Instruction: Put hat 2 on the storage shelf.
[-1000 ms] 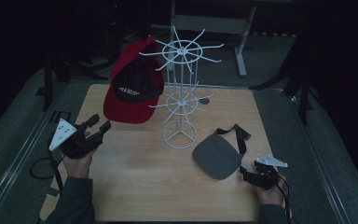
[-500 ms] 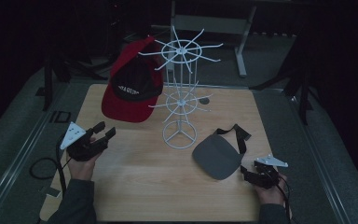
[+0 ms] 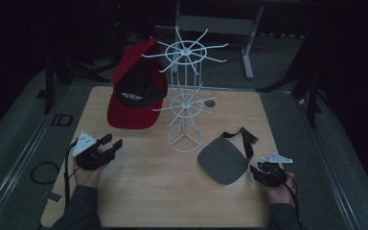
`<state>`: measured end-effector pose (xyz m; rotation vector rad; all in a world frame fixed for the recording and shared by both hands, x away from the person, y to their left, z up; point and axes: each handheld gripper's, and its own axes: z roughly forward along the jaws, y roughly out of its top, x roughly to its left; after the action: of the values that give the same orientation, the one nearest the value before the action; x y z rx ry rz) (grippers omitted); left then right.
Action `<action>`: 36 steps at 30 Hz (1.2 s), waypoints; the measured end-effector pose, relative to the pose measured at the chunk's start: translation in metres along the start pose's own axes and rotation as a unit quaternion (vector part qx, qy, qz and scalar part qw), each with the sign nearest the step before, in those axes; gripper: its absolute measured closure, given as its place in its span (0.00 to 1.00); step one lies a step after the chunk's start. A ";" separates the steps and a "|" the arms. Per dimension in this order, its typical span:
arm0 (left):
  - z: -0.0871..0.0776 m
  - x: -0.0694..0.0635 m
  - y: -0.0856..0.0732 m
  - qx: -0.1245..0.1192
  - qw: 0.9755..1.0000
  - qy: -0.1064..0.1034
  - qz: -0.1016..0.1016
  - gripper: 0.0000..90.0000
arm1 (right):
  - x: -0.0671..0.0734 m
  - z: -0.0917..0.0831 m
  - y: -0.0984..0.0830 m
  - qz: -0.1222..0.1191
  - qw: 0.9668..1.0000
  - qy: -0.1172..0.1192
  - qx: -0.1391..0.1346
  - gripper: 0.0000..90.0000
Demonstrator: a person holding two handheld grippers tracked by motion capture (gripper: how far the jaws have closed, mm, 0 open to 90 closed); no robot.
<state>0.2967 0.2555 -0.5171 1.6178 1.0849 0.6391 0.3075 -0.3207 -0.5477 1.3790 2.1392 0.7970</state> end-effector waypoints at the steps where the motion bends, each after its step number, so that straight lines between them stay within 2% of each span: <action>1: 0.000 0.000 0.000 0.000 1.000 0.000 0.000 0.54 | 0.000 0.000 0.000 0.000 1.000 0.000 0.000 0.68; 8: 0.006 0.001 -0.007 0.019 1.000 -0.003 0.005 0.54 | -0.007 -0.001 0.015 -0.015 1.000 0.011 0.006 0.71; 14: 0.008 0.006 -0.013 0.031 1.000 0.002 -0.003 0.54 | -0.012 0.005 0.031 -0.035 0.999 0.015 0.022 0.71; 19: 0.008 0.009 -0.015 0.034 0.999 0.005 -0.013 0.54 | -0.016 0.007 0.044 -0.042 0.999 0.016 0.025 0.71; 26: 0.009 0.009 -0.018 0.042 0.999 0.004 -0.014 0.54 | -0.021 0.012 0.057 -0.042 0.999 0.021 0.023 0.71; 31: 0.009 0.010 -0.019 0.045 0.999 0.004 -0.019 0.54 | -0.025 0.024 0.073 -0.057 0.998 0.023 0.032 0.71; 36: 0.008 0.012 -0.020 0.044 0.999 0.005 -0.026 0.54 | -0.026 0.031 0.085 -0.061 0.997 0.022 0.032 0.70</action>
<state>0.3024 0.2632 -0.5397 1.6581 1.1718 0.5726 0.3929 -0.3098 -0.5091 1.2587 2.2763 0.7226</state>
